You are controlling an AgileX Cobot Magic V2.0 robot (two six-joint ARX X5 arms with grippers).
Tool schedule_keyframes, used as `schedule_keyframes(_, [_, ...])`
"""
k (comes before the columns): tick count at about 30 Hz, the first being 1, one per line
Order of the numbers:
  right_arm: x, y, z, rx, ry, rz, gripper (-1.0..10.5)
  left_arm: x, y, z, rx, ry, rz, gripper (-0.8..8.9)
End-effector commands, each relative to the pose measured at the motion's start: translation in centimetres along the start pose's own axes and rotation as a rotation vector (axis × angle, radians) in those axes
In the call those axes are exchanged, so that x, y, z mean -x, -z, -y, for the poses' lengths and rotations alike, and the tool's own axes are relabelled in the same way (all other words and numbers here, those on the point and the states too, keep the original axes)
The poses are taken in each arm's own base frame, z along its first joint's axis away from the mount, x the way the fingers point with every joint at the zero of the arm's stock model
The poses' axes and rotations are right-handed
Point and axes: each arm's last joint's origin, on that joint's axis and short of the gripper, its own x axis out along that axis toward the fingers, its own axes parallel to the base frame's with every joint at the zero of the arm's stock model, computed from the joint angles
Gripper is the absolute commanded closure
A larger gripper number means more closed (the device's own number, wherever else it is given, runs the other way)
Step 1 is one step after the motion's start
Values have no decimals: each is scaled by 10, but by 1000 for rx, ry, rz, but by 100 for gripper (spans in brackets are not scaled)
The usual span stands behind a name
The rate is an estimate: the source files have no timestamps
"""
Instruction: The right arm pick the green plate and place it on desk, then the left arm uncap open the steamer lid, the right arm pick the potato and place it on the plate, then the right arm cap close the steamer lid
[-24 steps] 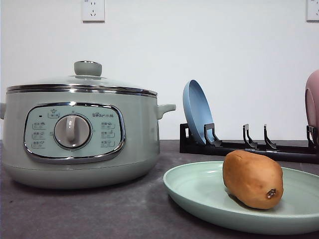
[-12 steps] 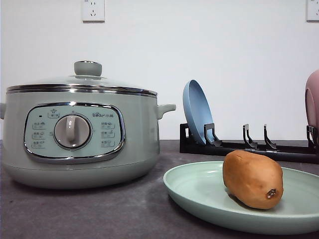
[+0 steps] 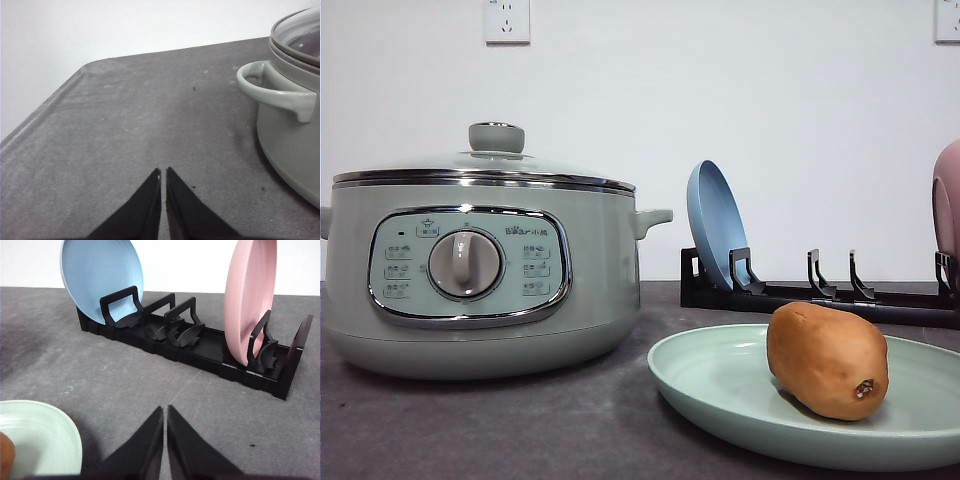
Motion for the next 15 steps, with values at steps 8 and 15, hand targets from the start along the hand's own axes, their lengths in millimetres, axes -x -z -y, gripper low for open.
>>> schedule_keyframes(8, [0,1,0,-12,2,-2,940,-2,7,1,2,0,-26,797])
schedule_keyframes(15, [0,1,0,-12,2,-2,940,-2,7,1,2,0,-26,797])
